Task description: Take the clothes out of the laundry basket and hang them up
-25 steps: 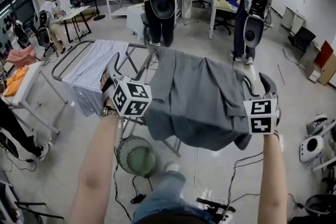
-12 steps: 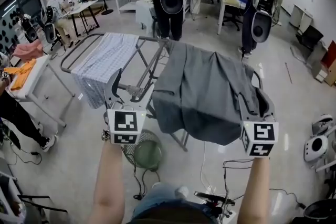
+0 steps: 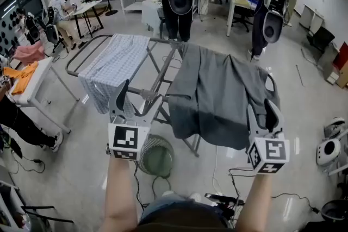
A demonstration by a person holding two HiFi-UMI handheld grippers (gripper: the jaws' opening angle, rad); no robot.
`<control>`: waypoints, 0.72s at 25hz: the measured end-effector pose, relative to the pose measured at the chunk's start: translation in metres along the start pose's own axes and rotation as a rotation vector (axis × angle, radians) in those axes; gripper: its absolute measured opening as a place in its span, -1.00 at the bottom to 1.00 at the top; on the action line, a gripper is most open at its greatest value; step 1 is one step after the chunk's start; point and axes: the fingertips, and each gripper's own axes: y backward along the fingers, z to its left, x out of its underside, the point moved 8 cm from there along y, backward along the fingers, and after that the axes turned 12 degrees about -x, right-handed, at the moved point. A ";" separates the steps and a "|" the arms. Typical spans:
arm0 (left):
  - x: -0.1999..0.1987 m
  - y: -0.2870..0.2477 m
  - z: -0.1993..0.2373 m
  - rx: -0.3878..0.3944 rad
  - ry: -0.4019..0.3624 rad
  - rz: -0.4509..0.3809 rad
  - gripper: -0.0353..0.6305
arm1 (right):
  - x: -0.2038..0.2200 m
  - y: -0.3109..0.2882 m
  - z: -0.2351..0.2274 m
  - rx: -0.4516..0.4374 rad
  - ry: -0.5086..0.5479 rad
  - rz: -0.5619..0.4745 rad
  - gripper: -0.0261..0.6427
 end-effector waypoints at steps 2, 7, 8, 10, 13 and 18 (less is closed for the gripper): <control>0.002 0.000 0.007 0.014 0.019 0.013 0.34 | -0.004 -0.001 0.006 0.010 0.021 0.012 -0.37; 0.005 0.001 0.031 -0.014 0.045 -0.006 -0.07 | -0.019 -0.002 0.018 0.030 0.029 0.000 -0.65; 0.004 0.002 0.036 -0.029 0.044 -0.027 -0.24 | -0.023 -0.002 0.020 0.034 0.035 -0.004 -0.71; 0.002 0.002 0.043 -0.056 0.039 -0.060 -0.59 | -0.028 -0.002 0.025 0.036 0.042 -0.013 -0.90; 0.004 0.000 0.050 -0.064 0.024 -0.055 -0.89 | -0.034 -0.004 0.032 0.016 0.051 -0.015 -0.92; 0.010 -0.006 0.060 -0.064 -0.004 -0.031 -0.89 | -0.044 -0.011 0.042 0.011 0.109 -0.009 -0.92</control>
